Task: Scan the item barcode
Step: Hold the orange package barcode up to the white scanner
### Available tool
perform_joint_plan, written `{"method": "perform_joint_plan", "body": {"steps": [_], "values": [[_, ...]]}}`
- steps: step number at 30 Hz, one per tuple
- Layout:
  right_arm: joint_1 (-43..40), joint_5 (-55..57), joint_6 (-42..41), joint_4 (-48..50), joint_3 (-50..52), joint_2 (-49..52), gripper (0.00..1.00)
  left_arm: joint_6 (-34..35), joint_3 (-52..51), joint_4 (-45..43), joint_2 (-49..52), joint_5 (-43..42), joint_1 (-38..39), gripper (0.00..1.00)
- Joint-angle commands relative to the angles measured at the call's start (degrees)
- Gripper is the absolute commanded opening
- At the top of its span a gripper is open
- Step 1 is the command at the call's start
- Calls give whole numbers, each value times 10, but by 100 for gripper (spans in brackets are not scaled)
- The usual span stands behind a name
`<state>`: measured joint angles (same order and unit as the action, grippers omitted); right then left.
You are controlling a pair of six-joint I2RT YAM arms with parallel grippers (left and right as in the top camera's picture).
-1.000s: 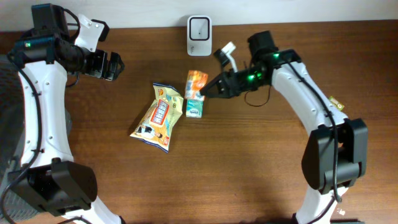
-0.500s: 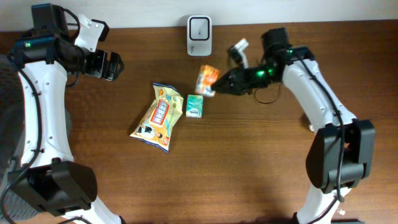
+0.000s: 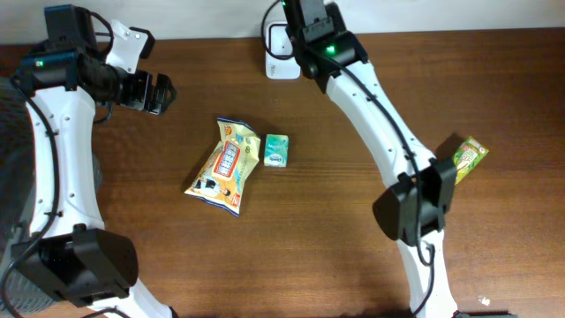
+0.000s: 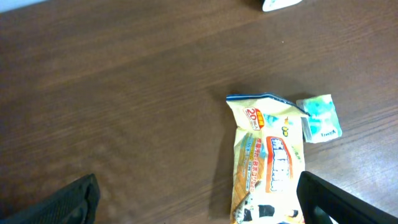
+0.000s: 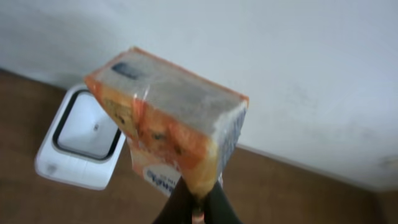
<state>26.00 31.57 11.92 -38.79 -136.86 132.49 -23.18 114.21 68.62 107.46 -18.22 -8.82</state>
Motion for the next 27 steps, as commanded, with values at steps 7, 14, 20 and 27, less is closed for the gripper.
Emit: {"method": "perform_joint_plan", "body": {"steps": [7,14,20,27], "values": [[6,-55,389,229,-25,162,4,-9,5,0,-4,-5,-2,99],[5,-48,482,236,-24,188,4,-9,5,0,-4,-5,-1,99],[5,-24,526,221,-24,188,4,-9,5,0,-4,-5,-1,99],[12,-2,508,216,-24,162,4,-9,5,0,-4,-5,-1,99]]}}
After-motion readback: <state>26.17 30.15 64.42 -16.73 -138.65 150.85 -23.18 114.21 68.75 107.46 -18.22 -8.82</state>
